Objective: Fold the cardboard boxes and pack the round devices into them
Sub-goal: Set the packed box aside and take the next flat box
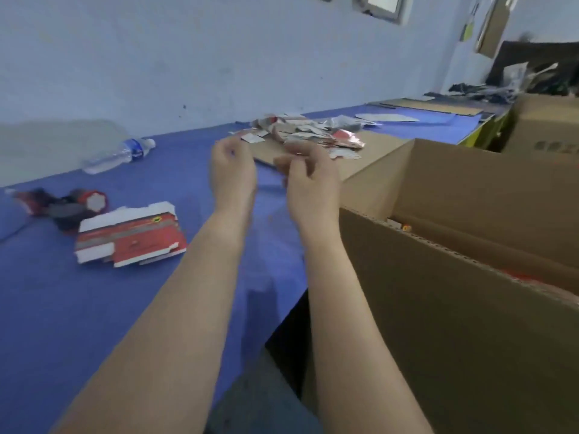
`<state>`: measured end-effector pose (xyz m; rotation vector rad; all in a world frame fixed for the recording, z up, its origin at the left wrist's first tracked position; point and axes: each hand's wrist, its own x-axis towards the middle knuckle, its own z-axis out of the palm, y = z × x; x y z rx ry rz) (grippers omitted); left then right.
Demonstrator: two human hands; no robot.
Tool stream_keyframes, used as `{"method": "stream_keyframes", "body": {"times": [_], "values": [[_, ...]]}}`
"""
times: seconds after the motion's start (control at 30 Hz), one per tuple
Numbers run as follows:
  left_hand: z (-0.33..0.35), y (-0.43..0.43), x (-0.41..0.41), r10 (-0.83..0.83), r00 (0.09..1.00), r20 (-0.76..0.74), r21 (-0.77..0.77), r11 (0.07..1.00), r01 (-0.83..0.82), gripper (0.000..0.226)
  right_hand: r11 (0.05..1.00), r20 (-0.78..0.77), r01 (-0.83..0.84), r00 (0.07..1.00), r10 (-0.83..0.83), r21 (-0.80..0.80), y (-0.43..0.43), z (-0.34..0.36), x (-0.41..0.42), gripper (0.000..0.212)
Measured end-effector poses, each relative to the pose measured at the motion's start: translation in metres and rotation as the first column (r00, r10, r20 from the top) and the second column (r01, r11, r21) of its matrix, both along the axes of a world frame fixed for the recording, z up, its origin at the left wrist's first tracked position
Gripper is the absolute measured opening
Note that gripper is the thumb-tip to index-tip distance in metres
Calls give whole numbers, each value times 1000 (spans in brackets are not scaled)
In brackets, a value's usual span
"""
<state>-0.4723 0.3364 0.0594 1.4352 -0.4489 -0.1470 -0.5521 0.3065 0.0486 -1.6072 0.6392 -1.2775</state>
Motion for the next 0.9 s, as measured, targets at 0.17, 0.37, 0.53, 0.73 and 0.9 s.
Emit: {"method": "stream_keyframes", "body": {"times": [0.17,0.37,0.53,0.73,0.9], "values": [[-56,98,117,363,929,-65,358,878,-318,45,940,-474,-296,812,340,167,53,-56,101,37],[-98,139,148,294,952,-91,533,821,-202,43,939,-651,-310,684,330,149,84,-87,165,31],[-106,143,161,316,945,-78,598,774,-209,39,965,-720,-254,659,218,60,88,-92,184,19],[-102,133,164,326,944,-37,684,697,-214,44,977,-781,-203,619,81,-60,95,-84,197,28],[-93,138,170,319,946,-62,685,702,-192,48,952,-824,-243,567,-15,-185,106,-77,204,43]]}}
